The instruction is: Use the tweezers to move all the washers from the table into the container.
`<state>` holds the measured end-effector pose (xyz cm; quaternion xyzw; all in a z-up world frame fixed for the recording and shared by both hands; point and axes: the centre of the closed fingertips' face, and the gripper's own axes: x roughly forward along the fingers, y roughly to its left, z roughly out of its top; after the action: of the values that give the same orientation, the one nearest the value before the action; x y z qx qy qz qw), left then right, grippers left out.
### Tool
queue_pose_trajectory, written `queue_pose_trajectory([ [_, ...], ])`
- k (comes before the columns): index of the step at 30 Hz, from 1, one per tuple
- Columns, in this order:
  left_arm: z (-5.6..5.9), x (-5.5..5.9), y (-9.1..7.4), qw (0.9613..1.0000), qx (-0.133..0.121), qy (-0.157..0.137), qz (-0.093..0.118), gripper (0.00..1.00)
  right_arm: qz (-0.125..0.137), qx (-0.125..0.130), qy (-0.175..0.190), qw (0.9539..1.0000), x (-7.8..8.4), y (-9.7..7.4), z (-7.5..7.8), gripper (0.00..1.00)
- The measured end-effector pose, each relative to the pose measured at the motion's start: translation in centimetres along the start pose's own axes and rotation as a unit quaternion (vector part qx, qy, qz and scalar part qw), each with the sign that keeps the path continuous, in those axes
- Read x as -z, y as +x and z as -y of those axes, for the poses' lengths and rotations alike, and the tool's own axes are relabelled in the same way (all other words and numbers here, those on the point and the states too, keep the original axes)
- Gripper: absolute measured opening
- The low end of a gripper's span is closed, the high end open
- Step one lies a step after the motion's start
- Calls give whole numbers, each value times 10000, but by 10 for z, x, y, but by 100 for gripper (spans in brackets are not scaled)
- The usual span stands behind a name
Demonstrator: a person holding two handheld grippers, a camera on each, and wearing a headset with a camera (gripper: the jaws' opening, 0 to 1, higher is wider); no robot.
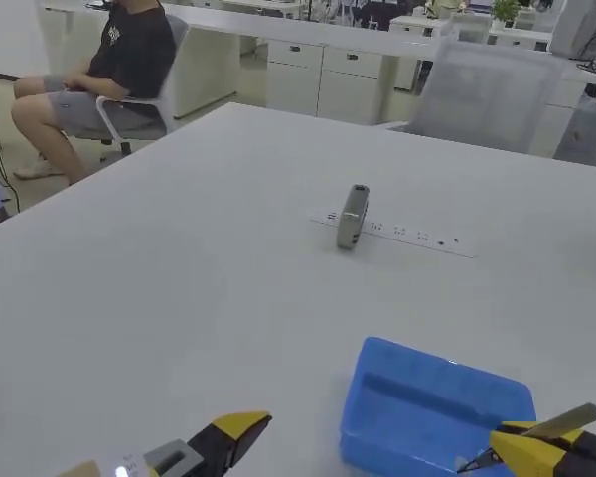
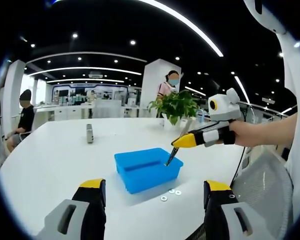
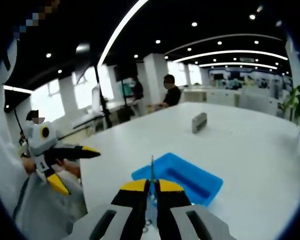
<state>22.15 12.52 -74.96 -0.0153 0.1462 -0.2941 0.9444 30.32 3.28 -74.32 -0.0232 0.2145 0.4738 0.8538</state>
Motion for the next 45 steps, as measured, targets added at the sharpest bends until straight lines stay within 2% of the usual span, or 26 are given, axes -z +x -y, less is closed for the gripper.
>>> queue_pose_trajectory([
  [2,0,0,0,10000,-2,1,-4,81,-11,87,40,10000,-2,3,7,2],
  [6,1,1,0,10000,12,14,-26,81,-208,331,-26,9992,-1,11,25,2],
  [12,0,1,0,10000,8,17,-38,81,-377,447,29,9983,5,23,39,2],
  [30,1,3,1,10000,40,12,-73,79,-923,347,101,9951,34,46,54,3],
  [45,2,3,1,9999,66,5,-87,79,-1082,341,78,9935,39,48,59,3],
])
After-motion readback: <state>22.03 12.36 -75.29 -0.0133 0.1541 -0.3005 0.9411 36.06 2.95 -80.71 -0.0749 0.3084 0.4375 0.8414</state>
